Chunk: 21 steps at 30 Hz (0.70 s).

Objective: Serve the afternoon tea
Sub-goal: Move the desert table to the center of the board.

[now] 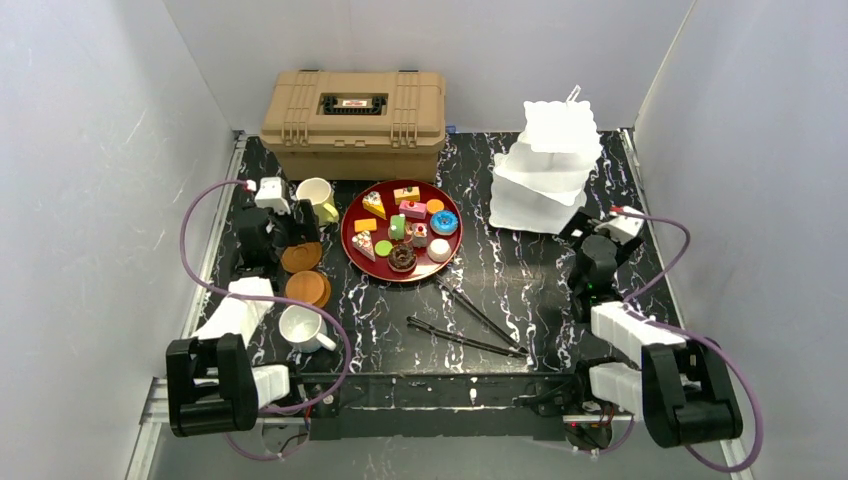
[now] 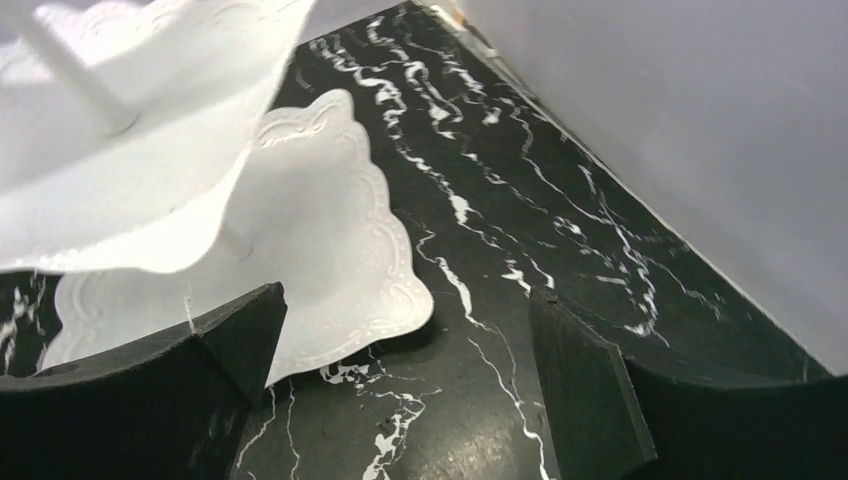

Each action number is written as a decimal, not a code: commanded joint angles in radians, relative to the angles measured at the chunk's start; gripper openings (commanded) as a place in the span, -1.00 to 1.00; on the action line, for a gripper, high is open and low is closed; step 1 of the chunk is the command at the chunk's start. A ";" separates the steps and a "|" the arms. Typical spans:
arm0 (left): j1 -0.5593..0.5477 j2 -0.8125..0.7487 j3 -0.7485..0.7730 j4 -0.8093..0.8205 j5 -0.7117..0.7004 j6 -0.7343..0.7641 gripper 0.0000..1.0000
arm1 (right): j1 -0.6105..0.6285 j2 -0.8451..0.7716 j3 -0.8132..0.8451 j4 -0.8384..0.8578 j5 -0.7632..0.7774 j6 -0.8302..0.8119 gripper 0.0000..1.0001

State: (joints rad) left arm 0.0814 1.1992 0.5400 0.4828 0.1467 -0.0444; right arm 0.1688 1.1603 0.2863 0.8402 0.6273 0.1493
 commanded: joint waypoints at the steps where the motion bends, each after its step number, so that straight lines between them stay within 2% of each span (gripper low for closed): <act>1: 0.007 -0.049 0.061 -0.267 0.009 -0.004 0.99 | -0.003 -0.124 -0.013 -0.163 0.211 0.309 1.00; 5: 0.007 -0.040 0.203 -0.471 0.019 -0.016 0.99 | -0.006 -0.153 0.063 -0.302 0.056 0.279 1.00; 8: 0.007 -0.025 0.224 -0.539 0.008 -0.020 0.99 | -0.006 -0.105 0.093 -0.377 0.093 0.297 1.00; 10: 0.007 -0.039 0.145 -0.413 -0.002 -0.014 0.93 | -0.006 -0.083 0.041 -0.254 0.122 0.228 1.00; 13: 0.007 -0.053 0.005 -0.212 0.003 -0.017 0.96 | -0.006 -0.035 -0.066 -0.003 0.120 0.051 1.00; 17: 0.007 -0.009 -0.096 0.005 -0.026 -0.013 0.96 | -0.006 0.112 -0.068 0.058 0.178 0.034 1.00; 21: 0.007 0.065 -0.147 0.176 -0.050 -0.004 0.96 | -0.006 0.255 -0.019 0.148 0.107 -0.065 1.00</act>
State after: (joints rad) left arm 0.0830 1.2209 0.4171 0.4118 0.1299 -0.0589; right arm 0.1638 1.3228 0.2176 0.8074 0.7429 0.1967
